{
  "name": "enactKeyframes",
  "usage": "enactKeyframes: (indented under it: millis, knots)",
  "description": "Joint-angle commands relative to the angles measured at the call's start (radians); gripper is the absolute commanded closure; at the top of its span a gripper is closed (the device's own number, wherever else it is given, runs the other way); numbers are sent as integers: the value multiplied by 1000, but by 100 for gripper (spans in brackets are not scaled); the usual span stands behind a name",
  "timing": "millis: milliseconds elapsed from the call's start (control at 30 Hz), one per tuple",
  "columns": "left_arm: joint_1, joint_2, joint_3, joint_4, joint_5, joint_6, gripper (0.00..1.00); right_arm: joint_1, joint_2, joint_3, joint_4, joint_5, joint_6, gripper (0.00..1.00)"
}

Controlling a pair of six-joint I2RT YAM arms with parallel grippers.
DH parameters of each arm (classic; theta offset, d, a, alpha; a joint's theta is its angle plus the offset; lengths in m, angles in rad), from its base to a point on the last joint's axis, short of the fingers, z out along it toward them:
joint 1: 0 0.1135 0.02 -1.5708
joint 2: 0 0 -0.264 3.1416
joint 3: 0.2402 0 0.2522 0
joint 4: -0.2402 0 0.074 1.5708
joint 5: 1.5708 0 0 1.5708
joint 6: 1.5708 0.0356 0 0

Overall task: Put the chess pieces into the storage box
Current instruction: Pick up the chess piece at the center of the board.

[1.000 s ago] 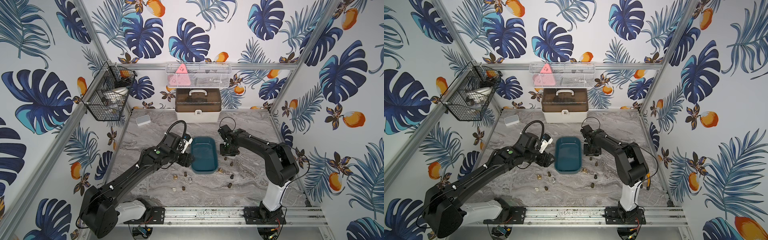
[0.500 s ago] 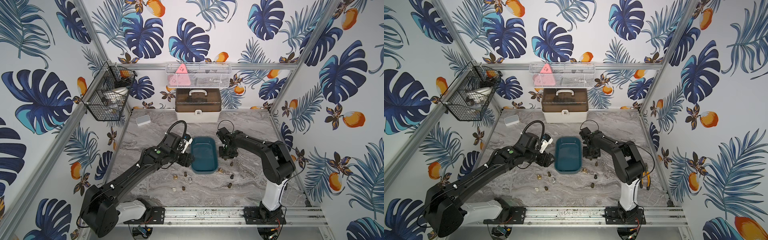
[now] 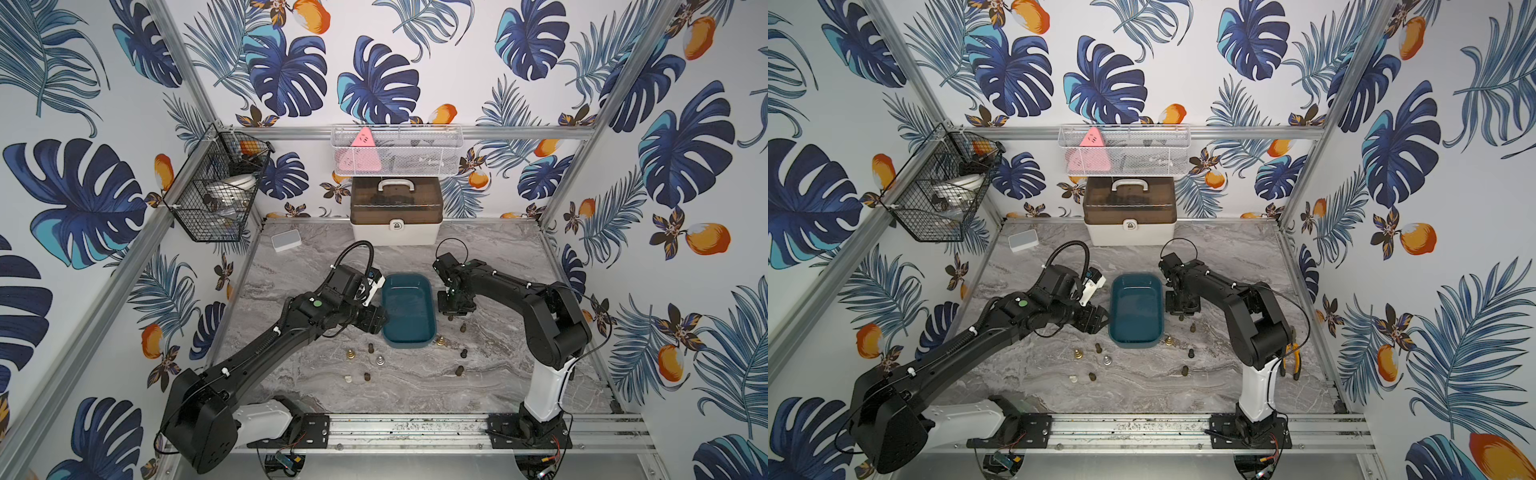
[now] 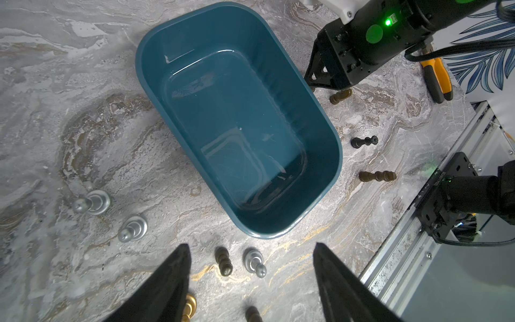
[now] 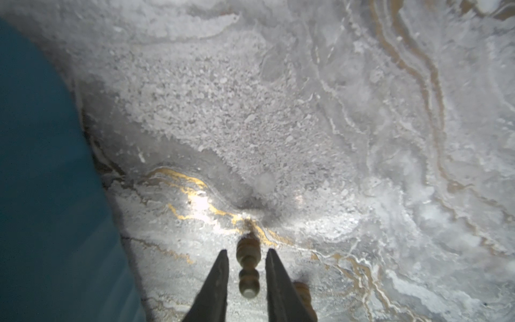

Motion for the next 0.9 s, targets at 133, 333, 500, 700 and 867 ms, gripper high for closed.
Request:
enactKeyframes:
  millis: [133,333,500,700,867]
  knots:
    - [1,0,9,-18,-8,25,27,8,8,-2,-7,-5,-2,77]
    - [0,1,10,-19,-7,24,27,13,0,1,-18,5,1,76]
    - [1,5,11,-21,-13,24,26,14,-3,-5,-18,3,0,78]
    - [0,5,11,-26,-20,24,26,20,-12,-11,-18,2,7,79]
    - [1,4,8,-27,-25,23,26,22,-17,-20,-15,5,8,79]
